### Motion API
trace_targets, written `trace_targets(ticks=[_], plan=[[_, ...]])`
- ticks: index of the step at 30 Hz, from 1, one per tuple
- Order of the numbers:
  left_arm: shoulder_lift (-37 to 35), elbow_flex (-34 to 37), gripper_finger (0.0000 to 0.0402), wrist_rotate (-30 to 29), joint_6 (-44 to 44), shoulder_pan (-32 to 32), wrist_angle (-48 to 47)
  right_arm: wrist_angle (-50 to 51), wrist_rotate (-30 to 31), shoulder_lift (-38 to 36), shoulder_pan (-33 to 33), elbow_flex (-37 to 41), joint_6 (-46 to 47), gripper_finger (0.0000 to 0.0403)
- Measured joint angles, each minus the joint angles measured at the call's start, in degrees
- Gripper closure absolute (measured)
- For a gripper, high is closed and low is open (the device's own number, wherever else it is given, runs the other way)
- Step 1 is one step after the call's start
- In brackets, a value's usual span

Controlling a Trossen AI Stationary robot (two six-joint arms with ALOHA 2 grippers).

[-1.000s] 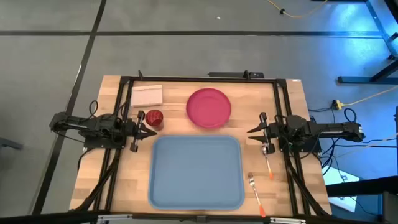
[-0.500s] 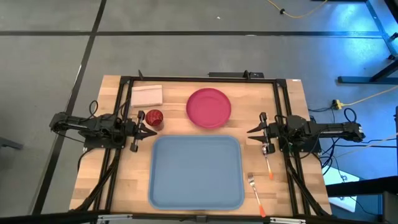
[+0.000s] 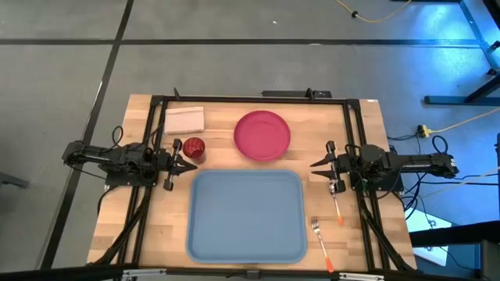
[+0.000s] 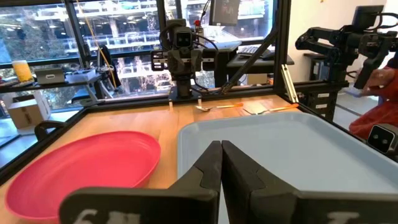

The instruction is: Pick and place plate/cup/fork/spoon on tray

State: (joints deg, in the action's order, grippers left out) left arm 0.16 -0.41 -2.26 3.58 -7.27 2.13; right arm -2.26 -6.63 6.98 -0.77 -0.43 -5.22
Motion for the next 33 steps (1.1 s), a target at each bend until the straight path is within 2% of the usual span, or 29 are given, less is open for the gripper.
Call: trace_targets(ticks=[7,16,22,28,33], plan=[[-0.02,0.0,0.0401,-0.01,0.02,0.0,0.0,-0.32,-0.04,0.02,0.0,0.0,-7.16,0.0293],[-0.01,0.0,0.0401,0.0,0.02,0.0,0.0,-0.98,0.0,0.02,0.0,0.0,-6.29,0.0293],[0.0,0.0,0.0401,-0.02,0.0,0.0,0.0,-7.25,2.45,0.04,0.02,0.0,-5.38,0.0293],[-0.01,0.0,0.0401,-0.02,0.01,0.0,0.0,-18.7,2.47,0.01,0.02,0.0,-2.64,0.0293],[-0.01,0.0,0.0401,-0.02,0.02,0.0,0.0,-19.41,2.49,0.0,0.02,0.0,-2.7,0.0293]])
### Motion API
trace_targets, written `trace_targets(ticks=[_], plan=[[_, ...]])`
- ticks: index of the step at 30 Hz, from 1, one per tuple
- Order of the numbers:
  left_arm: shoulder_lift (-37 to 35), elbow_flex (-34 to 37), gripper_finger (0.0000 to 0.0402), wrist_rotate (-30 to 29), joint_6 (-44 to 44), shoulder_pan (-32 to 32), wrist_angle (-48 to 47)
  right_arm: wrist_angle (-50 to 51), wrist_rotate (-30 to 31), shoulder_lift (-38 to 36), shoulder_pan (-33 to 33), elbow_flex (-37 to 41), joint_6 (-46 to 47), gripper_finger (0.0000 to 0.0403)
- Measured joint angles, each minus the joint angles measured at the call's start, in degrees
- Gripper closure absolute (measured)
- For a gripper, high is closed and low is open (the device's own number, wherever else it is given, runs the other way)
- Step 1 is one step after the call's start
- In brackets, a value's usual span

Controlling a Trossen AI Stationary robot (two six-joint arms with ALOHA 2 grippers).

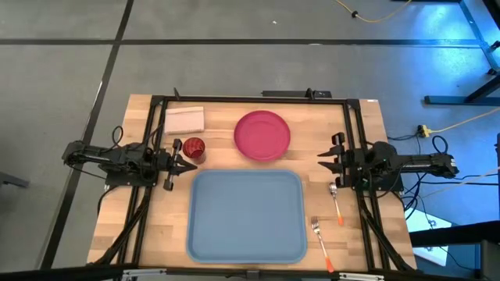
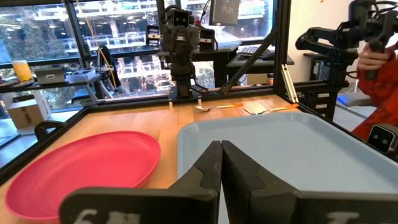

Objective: Pick and place plate/cup/fork/spoon on tray
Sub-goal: Put the red plate on the blue tray

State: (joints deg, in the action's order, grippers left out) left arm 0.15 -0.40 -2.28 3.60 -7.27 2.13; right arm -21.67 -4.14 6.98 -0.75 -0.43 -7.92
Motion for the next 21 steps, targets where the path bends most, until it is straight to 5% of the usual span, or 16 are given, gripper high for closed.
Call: trace_targets(ticks=[9,15,21], plan=[[0.01,-0.01,0.0401,0.02,0.0,0.0,0.0,-3.71,1.23,0.02,-0.02,0.0,-0.1,0.0293],[-0.01,0.0,0.0401,0.0,0.0,0.0,0.0,-5.82,16.32,0.05,0.02,-0.55,0.25,0.0293],[0.0,0.0,0.0401,-0.16,0.0,0.0,0.02,-6.05,11.75,3.64,0.0,-8.76,0.71,0.0293]])
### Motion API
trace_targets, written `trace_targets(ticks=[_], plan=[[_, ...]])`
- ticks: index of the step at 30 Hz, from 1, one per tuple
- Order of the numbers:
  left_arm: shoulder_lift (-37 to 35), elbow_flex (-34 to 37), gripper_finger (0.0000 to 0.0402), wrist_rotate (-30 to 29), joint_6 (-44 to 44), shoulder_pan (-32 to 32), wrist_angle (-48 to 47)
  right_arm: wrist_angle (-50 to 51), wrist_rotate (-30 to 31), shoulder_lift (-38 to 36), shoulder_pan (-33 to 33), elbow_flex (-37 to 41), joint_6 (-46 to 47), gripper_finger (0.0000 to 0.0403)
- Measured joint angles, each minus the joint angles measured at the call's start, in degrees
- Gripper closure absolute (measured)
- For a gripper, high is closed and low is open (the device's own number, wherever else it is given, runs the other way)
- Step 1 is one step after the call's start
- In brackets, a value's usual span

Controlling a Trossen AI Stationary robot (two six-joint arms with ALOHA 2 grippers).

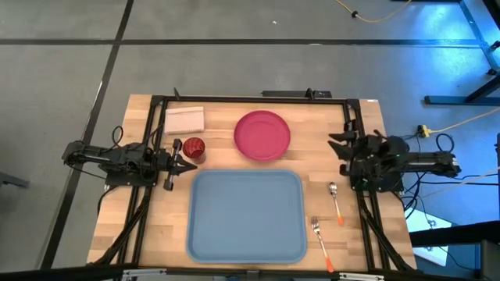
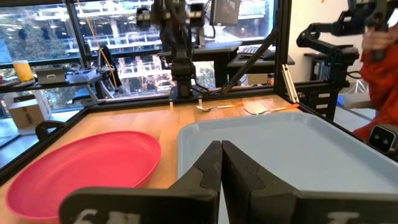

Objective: Pick and place plate/cup/fork/spoon on tray
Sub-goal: Put the red plate on the blue tray

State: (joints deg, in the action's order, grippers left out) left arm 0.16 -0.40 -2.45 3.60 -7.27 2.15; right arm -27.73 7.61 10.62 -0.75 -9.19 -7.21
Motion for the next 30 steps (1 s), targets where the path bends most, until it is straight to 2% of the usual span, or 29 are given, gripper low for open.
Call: trace_targets(ticks=[3,6,8,10,12,14,16,20,24,26,30], plan=[[0.01,0.0,0.0401,-0.62,-1.66,0.0,1.68,0.04,0.1,5.53,-0.02,-5.18,-3.48,0.0293],[-0.01,0.0,0.0401,-3.26,-3.43,0.0,4.92,1.76,6.12,13.77,-0.04,-10.91,-6.57,0.0293],[0.0,0.0,0.0401,-4.06,-2.24,0.0,5.97,5.67,17.77,19.91,0.09,-15.67,-6.72,0.0293],[0.01,0.0,0.0401,-4.13,-1.03,0.0,6.61,11.51,33.59,26.27,1.05,-21.44,-6.85,0.0293],[0.01,0.0,0.0401,-4.53,0.32,0.01,7.08,19.4,46.72,32.1,3.19,-27.5,-6.98,0.0293],[0.01,0.0,0.0401,-4.56,1.06,0.02,8.61,26.8,51.86,37.19,5.94,-33.78,-5.87,0.0293],[-0.01,-0.02,0.0401,-4.56,1.05,0.0,9.33,33.98,49.66,41.64,9.12,-39.92,-4.15,0.0293],[0.01,-0.01,0.0401,-4.56,1.05,0.0,9.29,44.37,38.76,50.03,17.37,-51.25,-2.14,0.0293],[0.01,-0.01,0.0401,-4.56,1.03,0.0,9.29,52.94,30.54,58.28,28.97,-61.02,-1.33,0.0293],[0.01,0.0,0.0401,-4.55,1.03,0.0,9.29,58.0,23.95,62.66,35.42,-65.02,1.69,0.0293],[0.01,-0.01,0.0401,-4.54,1.03,0.0,9.29,66.86,5.92,71.29,46.42,-69.25,8.56,0.0293]])
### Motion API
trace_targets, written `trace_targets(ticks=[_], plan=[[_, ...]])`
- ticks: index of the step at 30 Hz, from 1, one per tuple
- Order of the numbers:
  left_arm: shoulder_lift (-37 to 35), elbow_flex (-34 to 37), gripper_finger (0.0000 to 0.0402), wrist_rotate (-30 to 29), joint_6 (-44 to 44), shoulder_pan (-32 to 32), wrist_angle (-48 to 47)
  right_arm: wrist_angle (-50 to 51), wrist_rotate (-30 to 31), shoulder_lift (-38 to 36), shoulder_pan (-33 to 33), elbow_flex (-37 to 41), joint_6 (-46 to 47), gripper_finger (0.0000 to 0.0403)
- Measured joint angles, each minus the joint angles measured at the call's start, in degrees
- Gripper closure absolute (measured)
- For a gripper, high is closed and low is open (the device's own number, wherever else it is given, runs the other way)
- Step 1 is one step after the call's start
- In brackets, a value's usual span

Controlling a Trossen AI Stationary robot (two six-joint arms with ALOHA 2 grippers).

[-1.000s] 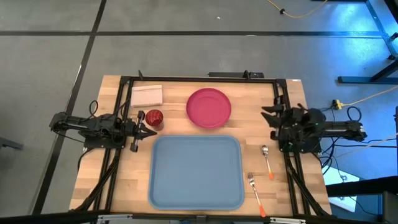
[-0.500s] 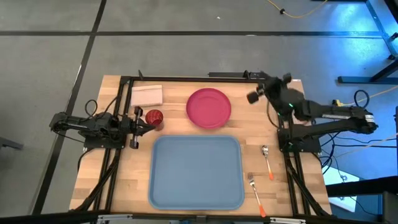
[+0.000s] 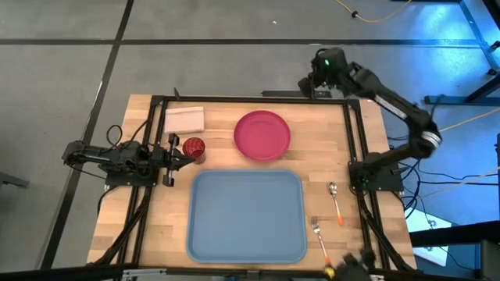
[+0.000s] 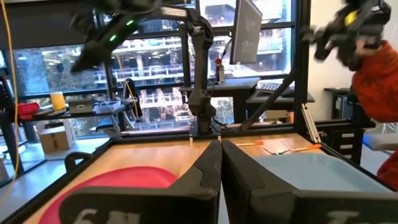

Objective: Pick and place plate/cup/fork/spoon on tray
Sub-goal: Put the red plate on the blue tray

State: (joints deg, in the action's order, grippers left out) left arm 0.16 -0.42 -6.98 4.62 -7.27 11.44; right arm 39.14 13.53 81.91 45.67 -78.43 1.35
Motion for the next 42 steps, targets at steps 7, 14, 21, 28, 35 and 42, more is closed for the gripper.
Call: trace_targets(ticks=[7,14,21,28,35,42], plan=[[0.0,0.01,0.0401,-0.02,0.02,0.0,0.0,5.33,-12.12,12.2,5.97,0.0,4.89,0.0293],[0.0,0.01,0.0401,-0.02,0.03,0.0,0.0,5.22,-15.29,20.77,3.61,0.02,6.33,0.0293],[0.0,0.01,0.0401,-1.27,0.07,0.0,0.0,4.91,-15.85,25.24,-0.99,0.06,7.42,0.0293],[0.0,0.0,0.0401,-2.89,0.07,0.02,0.0,4.88,-20.74,26.84,-5.28,0.06,7.46,0.0293],[0.0,0.01,0.0401,-2.89,0.07,0.0,0.0,3.69,-17.25,28.93,-6.88,0.06,7.56,0.0293],[0.0,0.01,0.0401,-2.89,0.07,0.02,0.0,3.82,-16.67,30.49,-6.9,0.09,9.11,0.0293]])
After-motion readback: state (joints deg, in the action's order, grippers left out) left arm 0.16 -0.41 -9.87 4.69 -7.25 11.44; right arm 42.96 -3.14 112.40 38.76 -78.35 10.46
